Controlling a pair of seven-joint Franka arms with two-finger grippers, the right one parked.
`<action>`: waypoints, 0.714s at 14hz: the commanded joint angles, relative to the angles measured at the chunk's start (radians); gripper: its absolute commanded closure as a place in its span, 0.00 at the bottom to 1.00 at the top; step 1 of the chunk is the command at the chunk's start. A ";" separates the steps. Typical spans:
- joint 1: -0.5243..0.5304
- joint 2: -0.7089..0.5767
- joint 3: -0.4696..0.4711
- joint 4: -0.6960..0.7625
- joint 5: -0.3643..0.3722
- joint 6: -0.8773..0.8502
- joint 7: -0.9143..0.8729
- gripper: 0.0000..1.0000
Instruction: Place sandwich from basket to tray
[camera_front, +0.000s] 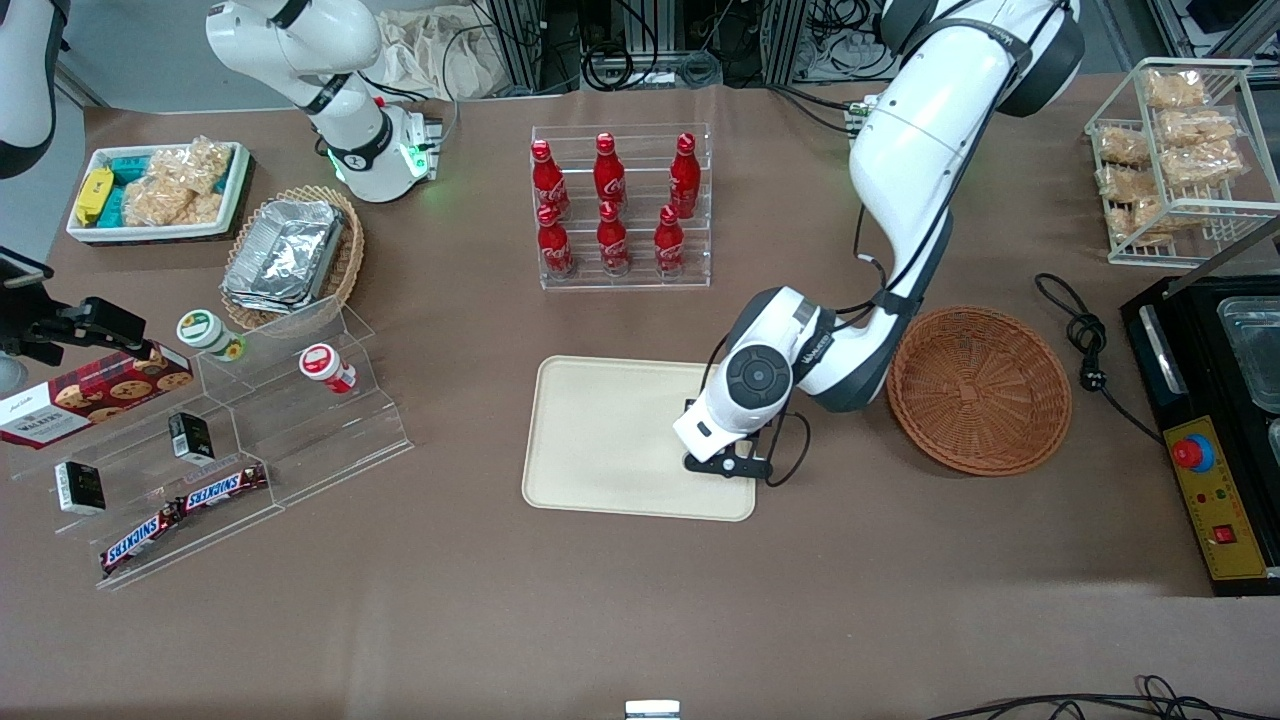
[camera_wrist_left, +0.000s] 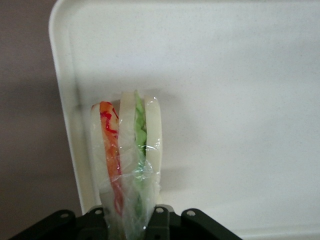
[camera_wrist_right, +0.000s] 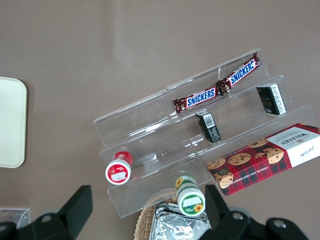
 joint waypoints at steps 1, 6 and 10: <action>-0.008 0.023 0.007 0.041 -0.010 -0.001 -0.021 0.28; 0.002 0.008 0.007 0.042 -0.010 -0.019 -0.022 0.01; 0.004 -0.079 0.014 0.046 0.001 -0.106 -0.045 0.01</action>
